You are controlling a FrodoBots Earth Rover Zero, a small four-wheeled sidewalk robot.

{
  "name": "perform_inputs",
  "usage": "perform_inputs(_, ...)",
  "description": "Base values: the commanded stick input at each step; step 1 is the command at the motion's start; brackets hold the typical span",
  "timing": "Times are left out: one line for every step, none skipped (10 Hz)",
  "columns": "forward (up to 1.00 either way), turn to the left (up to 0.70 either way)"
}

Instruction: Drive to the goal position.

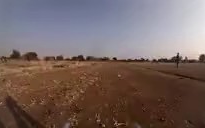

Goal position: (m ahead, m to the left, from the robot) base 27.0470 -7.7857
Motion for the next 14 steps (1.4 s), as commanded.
perform_inputs(0.50, 0.00)
perform_inputs(0.50, 0.00)
perform_inputs(0.50, 0.00)
perform_inputs(0.50, 0.00)
perform_inputs(0.50, 0.00)
perform_inputs(0.50, 0.00)
perform_inputs(0.50, 0.00)
perform_inputs(0.50, 0.00)
perform_inputs(0.50, 0.00)
perform_inputs(0.50, 0.00)
perform_inputs(0.50, 0.00)
perform_inputs(0.50, 0.00)
perform_inputs(0.50, 0.00)
perform_inputs(0.50, 0.00)
